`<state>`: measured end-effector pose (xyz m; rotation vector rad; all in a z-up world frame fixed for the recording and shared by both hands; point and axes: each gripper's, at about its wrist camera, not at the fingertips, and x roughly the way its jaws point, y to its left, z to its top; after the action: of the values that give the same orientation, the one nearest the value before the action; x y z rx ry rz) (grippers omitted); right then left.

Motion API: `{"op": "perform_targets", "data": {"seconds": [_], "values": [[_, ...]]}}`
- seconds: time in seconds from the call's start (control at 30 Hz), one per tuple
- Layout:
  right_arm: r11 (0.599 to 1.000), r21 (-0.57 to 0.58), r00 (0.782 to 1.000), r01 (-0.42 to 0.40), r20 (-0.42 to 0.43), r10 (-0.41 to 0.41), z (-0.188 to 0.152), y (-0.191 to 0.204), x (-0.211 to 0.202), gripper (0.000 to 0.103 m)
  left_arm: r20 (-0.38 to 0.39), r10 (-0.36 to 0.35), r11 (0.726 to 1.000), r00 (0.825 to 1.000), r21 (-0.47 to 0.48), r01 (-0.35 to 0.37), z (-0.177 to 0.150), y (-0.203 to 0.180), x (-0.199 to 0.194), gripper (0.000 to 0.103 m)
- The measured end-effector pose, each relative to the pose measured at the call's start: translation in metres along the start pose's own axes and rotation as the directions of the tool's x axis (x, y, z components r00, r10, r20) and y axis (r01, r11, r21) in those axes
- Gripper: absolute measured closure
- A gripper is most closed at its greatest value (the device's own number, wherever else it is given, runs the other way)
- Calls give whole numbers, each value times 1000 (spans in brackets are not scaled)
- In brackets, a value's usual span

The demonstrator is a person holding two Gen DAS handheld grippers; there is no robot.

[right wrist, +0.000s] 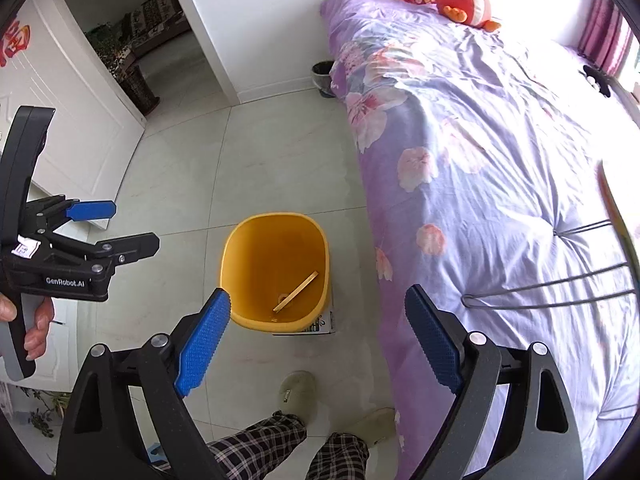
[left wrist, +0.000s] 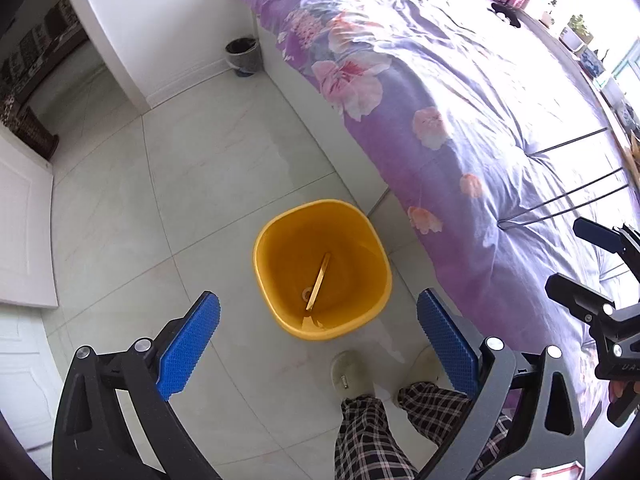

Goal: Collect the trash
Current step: 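Move both open tools back over the orange table, then lower left tool to yellow snack wrapper while right tool approaches medicine box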

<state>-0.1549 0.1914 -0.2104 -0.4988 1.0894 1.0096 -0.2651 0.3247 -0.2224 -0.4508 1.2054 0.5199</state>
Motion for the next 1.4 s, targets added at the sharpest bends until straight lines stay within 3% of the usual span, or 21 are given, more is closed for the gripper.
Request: {"op": "perform_targets", "data": {"seconds": [0.23,0.4,0.63,0.93,1.17,1.3,1.4], "values": [[993,105,995,59,69,-66,-25,-10,-71,14,79,-50,991,996,125,40,12,-45,-45,5],[974,194,984,117,109,-140,-49,-27,-113,14,90,-108,973,990,216,86,14,-87,-63,5],[913,346,958,216,105,-267,-94,-67,-162,14,83,-201,900,976,410,151,10,-154,-85,5],[757,572,899,315,75,-431,-164,-116,-218,14,55,-304,791,951,572,219,9,-238,-100,5],[594,715,835,369,26,-549,-206,-170,-249,14,22,-354,707,935,661,252,7,-315,-104,5],[517,768,814,379,-11,-580,-221,-209,-256,14,11,-372,662,928,704,257,5,-359,-104,5],[481,793,807,374,-23,-590,-231,-233,-257,14,-2,-377,644,926,718,264,7,-387,-100,5]]}}
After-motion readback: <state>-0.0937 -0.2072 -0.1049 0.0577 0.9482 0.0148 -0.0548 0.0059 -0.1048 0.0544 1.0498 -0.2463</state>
